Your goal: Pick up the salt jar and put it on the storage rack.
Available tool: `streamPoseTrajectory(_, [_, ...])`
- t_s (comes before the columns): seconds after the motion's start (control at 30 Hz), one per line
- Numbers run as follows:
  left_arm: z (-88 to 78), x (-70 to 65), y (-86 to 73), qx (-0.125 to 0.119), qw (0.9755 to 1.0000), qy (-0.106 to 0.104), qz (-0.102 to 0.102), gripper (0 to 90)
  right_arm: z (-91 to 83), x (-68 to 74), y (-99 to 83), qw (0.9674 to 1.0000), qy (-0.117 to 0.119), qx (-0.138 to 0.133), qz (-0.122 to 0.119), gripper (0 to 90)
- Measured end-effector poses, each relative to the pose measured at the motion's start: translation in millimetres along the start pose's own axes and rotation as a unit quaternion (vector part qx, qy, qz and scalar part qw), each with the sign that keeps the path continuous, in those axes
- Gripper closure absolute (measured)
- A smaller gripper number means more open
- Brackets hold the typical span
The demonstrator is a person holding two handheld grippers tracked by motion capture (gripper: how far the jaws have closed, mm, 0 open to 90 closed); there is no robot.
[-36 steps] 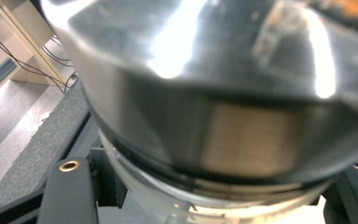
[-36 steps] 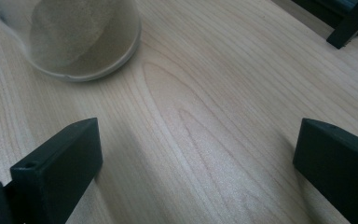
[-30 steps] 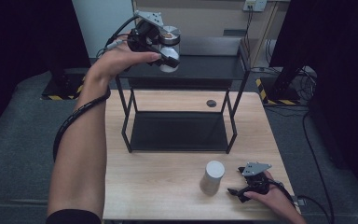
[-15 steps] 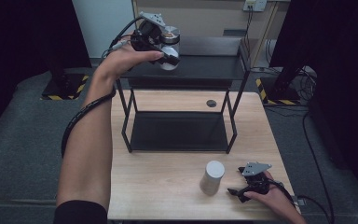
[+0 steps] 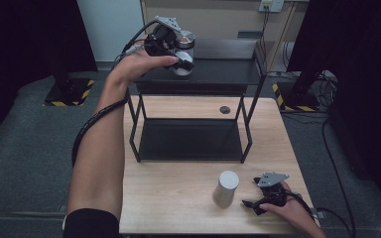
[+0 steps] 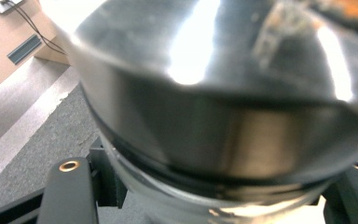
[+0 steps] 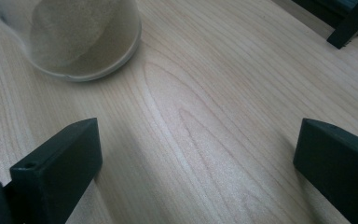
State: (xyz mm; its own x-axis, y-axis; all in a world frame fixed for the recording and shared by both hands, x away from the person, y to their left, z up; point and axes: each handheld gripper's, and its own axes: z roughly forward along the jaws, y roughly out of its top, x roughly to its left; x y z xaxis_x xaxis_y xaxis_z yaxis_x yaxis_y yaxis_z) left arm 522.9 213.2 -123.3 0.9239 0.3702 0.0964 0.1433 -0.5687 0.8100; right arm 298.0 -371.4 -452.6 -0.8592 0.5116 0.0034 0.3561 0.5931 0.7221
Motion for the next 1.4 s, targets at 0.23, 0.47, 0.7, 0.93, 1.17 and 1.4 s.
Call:
streamPoseTrajectory(0.23, [5.9,2.5,-7.0,0.004,0.9998,0.010,-0.013,29.7,0.0,-0.2,0.1,1.0000,0.001,0.000,0.000,1.6])
streamPoseTrajectory(0.47, [9.1,4.6,-10.8,0.005,0.9995,0.018,-0.025,29.7,0.0,-0.4,0.1,1.0000,0.001,0.000,-0.001,1.6])
streamPoseTrajectory(0.7, [8.7,9.4,-15.0,0.001,0.9993,0.009,-0.036,29.6,0.0,-0.6,0.1,1.0000,0.002,0.000,-0.001,1.6])
streamPoseTrajectory(0.93, [9.0,11.4,-15.2,0.004,0.9990,0.008,-0.044,29.3,0.0,-0.7,0.2,1.0000,0.002,0.000,-0.001,1.6])
streamPoseTrajectory(1.17, [8.6,10.6,-16.8,0.001,0.9989,0.009,-0.047,29.3,0.0,-0.6,0.1,1.0000,0.002,0.000,-0.001,1.6])
streamPoseTrajectory(1.4, [8.6,9.2,-17.5,0.000,0.9987,0.012,-0.049,29.2,0.0,-0.5,0.1,1.0000,0.001,0.000,-0.001,1.7])
